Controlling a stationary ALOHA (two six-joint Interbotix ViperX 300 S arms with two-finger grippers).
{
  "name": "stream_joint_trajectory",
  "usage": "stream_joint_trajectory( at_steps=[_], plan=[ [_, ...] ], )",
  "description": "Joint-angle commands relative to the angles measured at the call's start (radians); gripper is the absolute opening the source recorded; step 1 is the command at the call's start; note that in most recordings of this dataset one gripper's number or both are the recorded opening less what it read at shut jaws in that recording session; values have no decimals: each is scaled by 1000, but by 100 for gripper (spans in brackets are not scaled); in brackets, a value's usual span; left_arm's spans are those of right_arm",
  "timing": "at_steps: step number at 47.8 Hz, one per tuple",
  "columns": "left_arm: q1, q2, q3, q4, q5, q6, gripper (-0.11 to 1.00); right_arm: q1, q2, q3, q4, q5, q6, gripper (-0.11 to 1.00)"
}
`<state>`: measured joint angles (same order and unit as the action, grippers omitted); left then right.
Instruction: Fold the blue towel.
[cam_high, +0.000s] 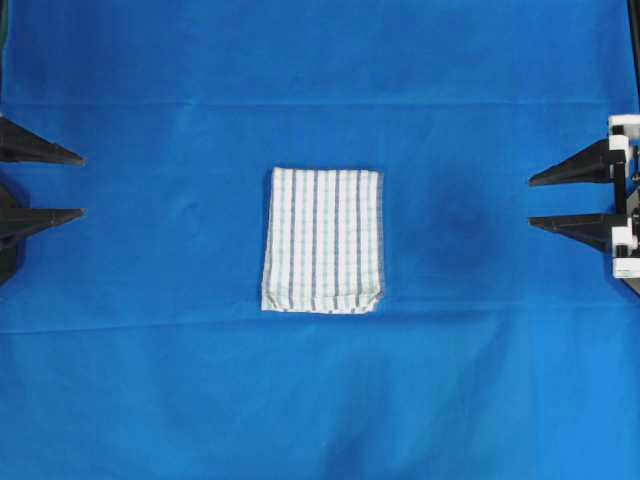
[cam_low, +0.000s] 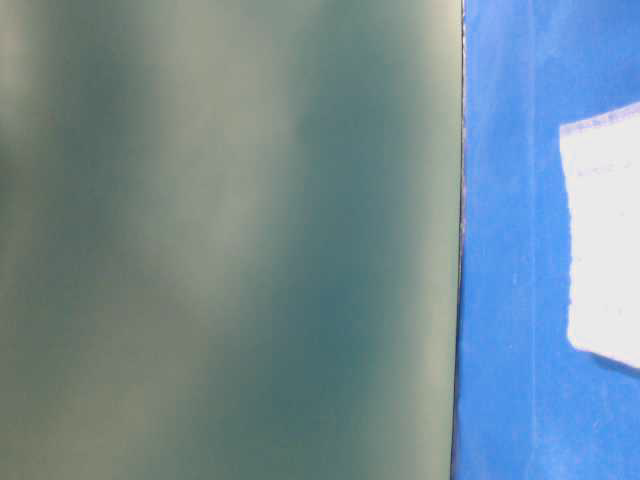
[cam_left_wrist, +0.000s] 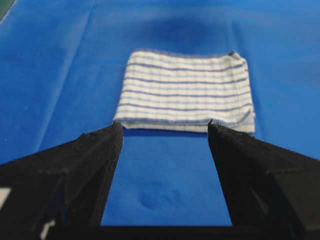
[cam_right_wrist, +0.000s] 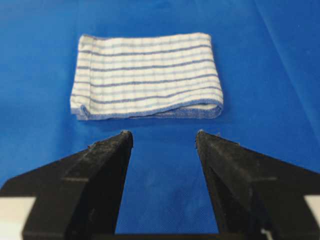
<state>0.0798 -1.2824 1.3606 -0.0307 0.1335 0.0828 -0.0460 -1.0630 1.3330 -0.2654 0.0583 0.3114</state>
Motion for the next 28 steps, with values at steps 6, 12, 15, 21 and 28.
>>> stream_joint_trajectory(
  at_steps=[6, 12, 15, 21, 28],
  plan=[
    [3, 11, -9, 0, -11, -2, 63, -5, 5, -18, 2, -9, 2, 59],
    [3, 11, -9, 0, -11, -2, 63, -8, 5, -18, 2, -9, 2, 59],
    [3, 12, -8, -2, -11, -2, 63, -9, 3, -18, 0, -9, 2, 59],
    [3, 12, -9, -2, -11, -2, 63, -11, 3, -18, 0, -8, 2, 59],
    [3, 12, -8, 0, -11, -2, 63, -11, 3, -18, -2, -5, 2, 59]
  ],
)
